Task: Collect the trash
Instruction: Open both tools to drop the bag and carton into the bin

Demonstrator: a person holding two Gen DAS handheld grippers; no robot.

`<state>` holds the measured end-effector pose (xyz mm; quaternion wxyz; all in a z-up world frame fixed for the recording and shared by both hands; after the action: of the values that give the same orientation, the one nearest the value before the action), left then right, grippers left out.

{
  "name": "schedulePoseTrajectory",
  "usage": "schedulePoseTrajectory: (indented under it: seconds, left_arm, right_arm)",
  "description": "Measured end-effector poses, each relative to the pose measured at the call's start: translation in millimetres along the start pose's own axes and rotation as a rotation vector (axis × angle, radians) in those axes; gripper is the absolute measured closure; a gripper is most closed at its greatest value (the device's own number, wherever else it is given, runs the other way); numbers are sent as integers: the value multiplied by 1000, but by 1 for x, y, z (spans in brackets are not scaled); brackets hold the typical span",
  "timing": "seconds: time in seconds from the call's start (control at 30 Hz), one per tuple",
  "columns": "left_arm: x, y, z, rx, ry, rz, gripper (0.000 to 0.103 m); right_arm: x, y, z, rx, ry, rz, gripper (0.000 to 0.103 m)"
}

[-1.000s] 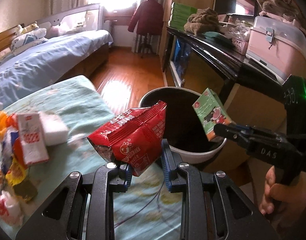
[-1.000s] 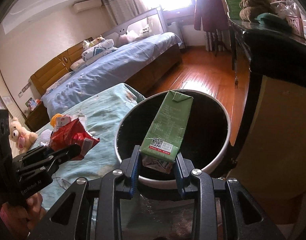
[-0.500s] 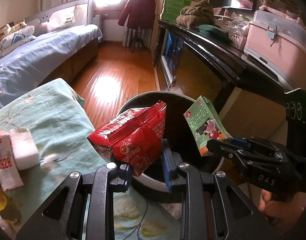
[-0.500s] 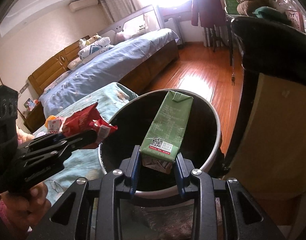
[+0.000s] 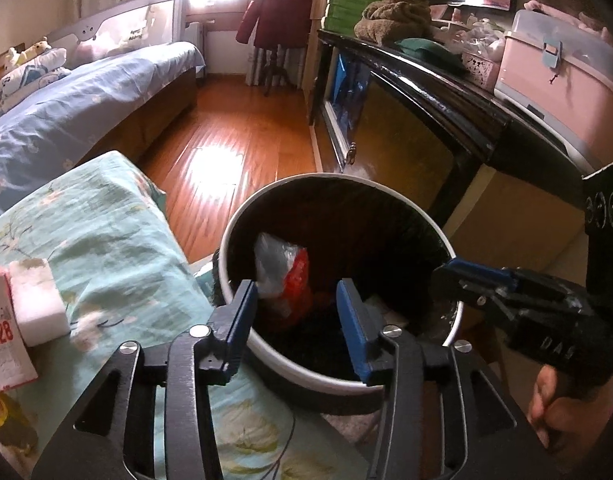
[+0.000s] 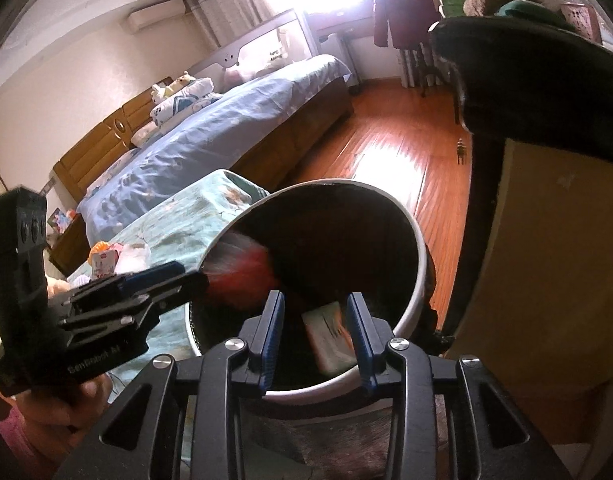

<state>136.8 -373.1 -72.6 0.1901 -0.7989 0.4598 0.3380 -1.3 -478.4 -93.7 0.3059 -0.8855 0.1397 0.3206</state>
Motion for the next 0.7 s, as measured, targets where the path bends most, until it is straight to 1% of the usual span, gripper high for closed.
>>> schedulePoseTrajectory:
  seconds: [0.1, 0.17, 0.23, 0.27, 0.4, 0.43, 0.6, 0.7]
  left_arm:
    - [-9, -6, 10, -27, 3, -18, 55]
    - [-19, -11, 19, -49, 14, -33, 53]
    - [-32, -17, 30, -71, 32, -52, 53]
    - [-37, -20, 34, -77, 40, -61, 53]
    - [-65, -36, 54, -116, 82, -129, 52]
    - [-74, -42, 60, -134, 94, -148, 50]
    - [-102, -62, 81, -187, 113, -192, 49]
    - [-117, -71, 93, -205, 121, -235, 45]
  right_arm:
    - [-3, -2, 0, 9, 9, -7, 66]
    - [-6, -5, 3, 14, 14, -21, 60]
    - [-8, -11, 6, 10, 16, -34, 50]
    - [-8, -15, 8, 5, 18, -41, 48]
    - [-7, -34, 16, -12, 18, -72, 35]
    - [-6, -39, 18, -16, 17, -79, 32]
    - [1, -66, 33, -39, -8, -123, 28]
    - [6, -80, 41, -52, -25, -144, 25]
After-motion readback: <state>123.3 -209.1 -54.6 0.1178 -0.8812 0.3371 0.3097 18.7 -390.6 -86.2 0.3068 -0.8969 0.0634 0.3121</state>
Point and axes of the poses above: each gripper's, at about its wrist camera, not at the fingertips, and x roughly the way its jaws point, y to its right, z to its underside, the point moved 3 cm from there along x, roughly the way its jaws point, and after that the axes turned 10 degrees about x, right-handed, at the moved point
